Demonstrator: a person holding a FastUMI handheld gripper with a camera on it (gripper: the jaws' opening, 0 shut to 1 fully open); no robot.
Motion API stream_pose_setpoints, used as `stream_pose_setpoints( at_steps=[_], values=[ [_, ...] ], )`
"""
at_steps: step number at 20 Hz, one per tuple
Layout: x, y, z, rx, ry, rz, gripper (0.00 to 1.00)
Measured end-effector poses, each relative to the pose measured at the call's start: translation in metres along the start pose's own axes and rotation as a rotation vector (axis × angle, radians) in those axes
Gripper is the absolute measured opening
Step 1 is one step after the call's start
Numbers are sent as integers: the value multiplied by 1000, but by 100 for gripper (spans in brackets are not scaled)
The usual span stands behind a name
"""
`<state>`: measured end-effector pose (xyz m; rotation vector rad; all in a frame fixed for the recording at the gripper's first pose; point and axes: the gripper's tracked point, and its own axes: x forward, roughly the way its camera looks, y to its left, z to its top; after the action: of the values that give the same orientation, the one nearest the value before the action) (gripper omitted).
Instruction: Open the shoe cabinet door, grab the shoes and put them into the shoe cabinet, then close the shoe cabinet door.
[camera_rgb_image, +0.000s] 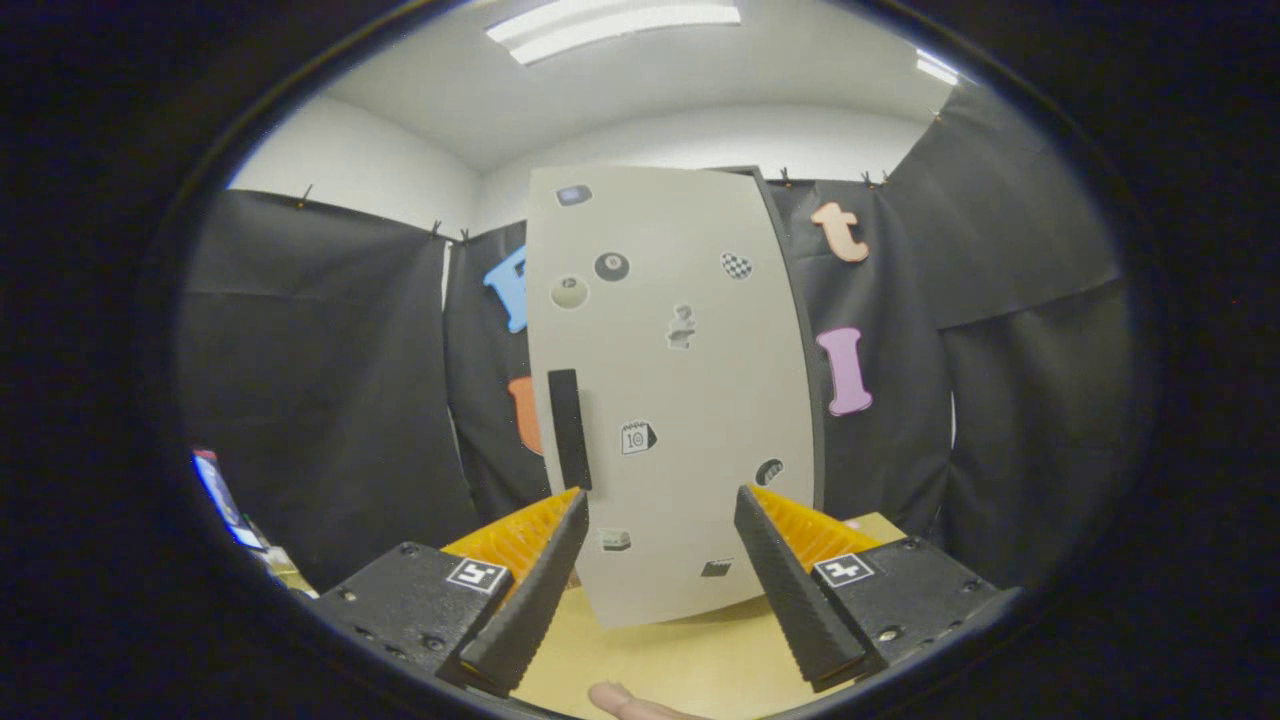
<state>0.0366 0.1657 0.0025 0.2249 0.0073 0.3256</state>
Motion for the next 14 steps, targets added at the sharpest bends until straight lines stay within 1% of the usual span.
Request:
stream_pose_setpoints(
  at_steps=[2, 7, 9, 14],
  values=[
    [-30, 7, -3, 10, 2, 23, 96],
    [-80, 7, -19, -56, 32, 26, 98],
    [-95, -1, -26, -90, 36, 4, 98],
    [-116, -19, -20, -154, -37, -76, 98]
  ],
)
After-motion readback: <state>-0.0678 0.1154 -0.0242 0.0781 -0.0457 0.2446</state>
